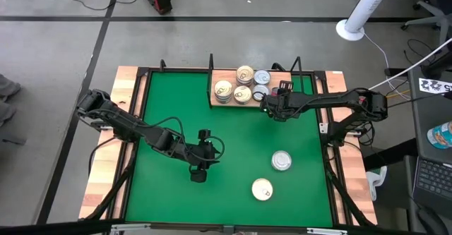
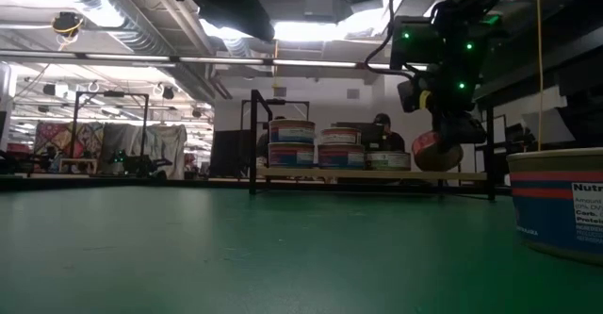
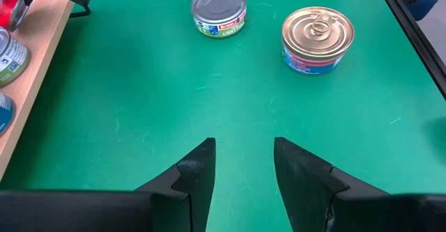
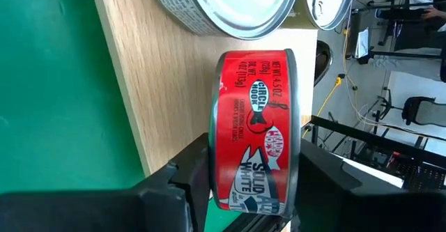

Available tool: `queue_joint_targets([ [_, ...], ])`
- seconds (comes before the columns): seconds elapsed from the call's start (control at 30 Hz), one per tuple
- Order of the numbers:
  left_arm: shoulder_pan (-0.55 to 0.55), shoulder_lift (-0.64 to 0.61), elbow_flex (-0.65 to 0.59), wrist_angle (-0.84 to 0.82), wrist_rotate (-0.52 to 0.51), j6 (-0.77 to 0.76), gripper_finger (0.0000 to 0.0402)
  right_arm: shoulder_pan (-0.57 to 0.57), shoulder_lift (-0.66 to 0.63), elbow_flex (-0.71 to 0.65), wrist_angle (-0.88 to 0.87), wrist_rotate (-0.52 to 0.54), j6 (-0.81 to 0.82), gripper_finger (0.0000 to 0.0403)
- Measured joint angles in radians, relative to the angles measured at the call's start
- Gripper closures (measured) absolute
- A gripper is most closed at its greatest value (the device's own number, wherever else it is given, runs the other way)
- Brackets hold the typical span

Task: Stack canned seafood by type on shelf
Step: Put the red tuna can on the shelf aligned with the green tuna can

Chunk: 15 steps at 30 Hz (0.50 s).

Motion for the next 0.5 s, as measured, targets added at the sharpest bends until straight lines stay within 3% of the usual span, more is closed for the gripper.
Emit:
queue_joint_targets([
  [0.5,0.0,0.0,0.0,0.0,0.0,-0.001,0.026,0.001,0.002,-0.002,0.001,-0.006,-0.003,0.014],
])
